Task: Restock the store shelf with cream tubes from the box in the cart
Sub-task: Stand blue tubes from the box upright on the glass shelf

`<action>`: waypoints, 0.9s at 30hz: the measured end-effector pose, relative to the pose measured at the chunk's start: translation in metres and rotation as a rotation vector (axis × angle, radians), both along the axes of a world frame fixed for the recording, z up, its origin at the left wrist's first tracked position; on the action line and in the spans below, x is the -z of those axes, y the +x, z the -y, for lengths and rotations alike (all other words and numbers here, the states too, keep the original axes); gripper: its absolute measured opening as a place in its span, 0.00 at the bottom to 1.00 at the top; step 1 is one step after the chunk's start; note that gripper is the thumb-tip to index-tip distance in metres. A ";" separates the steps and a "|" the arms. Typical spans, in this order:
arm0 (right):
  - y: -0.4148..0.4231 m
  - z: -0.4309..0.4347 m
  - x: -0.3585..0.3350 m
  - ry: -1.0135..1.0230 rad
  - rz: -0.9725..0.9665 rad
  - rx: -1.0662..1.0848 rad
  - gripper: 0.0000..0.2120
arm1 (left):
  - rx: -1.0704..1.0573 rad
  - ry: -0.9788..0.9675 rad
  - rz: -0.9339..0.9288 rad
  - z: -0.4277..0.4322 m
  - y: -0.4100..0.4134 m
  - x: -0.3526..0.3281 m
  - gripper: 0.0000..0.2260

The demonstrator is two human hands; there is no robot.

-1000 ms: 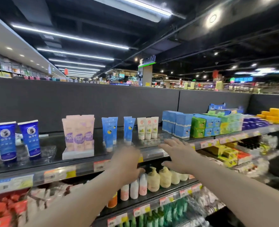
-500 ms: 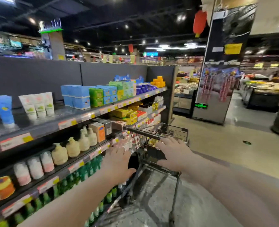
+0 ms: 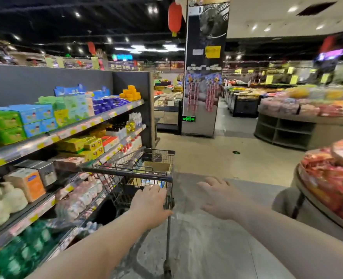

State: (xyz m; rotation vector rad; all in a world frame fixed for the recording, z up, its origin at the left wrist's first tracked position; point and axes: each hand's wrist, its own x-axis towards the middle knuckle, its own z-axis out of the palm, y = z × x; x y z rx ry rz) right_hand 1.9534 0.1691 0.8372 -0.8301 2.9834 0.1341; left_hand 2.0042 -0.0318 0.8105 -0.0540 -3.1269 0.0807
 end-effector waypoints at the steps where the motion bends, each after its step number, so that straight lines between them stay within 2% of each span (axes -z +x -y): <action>1: -0.015 0.000 0.003 0.010 0.002 0.012 0.32 | 0.015 0.006 0.000 0.000 -0.017 0.003 0.27; 17: -0.240 0.026 0.044 0.046 0.090 0.123 0.31 | 0.112 -0.004 0.116 0.036 -0.270 0.045 0.27; 27: -0.418 0.022 0.071 0.056 0.115 -0.021 0.30 | -0.041 0.009 0.149 0.027 -0.419 0.077 0.27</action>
